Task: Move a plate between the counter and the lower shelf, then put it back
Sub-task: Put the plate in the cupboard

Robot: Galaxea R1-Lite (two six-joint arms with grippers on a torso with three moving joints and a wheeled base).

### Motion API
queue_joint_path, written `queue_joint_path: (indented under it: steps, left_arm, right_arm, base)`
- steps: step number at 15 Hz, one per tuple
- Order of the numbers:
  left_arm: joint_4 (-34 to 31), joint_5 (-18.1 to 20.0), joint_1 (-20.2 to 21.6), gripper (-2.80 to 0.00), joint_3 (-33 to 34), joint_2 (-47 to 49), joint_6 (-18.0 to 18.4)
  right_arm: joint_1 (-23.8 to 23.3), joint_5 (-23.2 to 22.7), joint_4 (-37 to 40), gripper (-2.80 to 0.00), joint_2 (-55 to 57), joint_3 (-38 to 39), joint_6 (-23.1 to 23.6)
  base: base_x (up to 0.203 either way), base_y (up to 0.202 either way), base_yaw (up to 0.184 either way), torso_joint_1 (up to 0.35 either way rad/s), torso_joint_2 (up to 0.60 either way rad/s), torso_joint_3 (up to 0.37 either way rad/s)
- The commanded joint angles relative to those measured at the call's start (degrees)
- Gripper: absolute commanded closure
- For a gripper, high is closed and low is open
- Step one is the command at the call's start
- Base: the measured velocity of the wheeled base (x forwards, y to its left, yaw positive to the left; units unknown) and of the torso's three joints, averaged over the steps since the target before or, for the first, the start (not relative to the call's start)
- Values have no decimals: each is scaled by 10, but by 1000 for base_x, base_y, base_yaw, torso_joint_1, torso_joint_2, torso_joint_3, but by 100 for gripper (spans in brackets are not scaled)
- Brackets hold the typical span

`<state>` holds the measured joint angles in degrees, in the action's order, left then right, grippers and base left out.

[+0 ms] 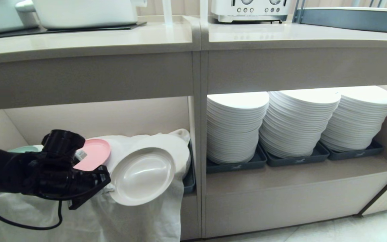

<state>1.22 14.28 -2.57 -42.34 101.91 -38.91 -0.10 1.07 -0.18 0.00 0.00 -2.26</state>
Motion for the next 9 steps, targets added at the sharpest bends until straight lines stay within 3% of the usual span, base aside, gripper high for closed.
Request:
queue_joint_path:
  steps: [1, 9]
  left_arm:
    - [0, -3, -6, 0, -12, 10, -8]
    - [0, -24, -14, 0, -56, 46, -20]
  right_arm:
    - [0, 1, 0, 0, 0, 0, 0]
    - [0, 0, -1, 0, 0, 0, 0]
  base:
    - [0, 0, 0, 0, 0, 0]
    - [0, 0, 0, 0, 0, 0]
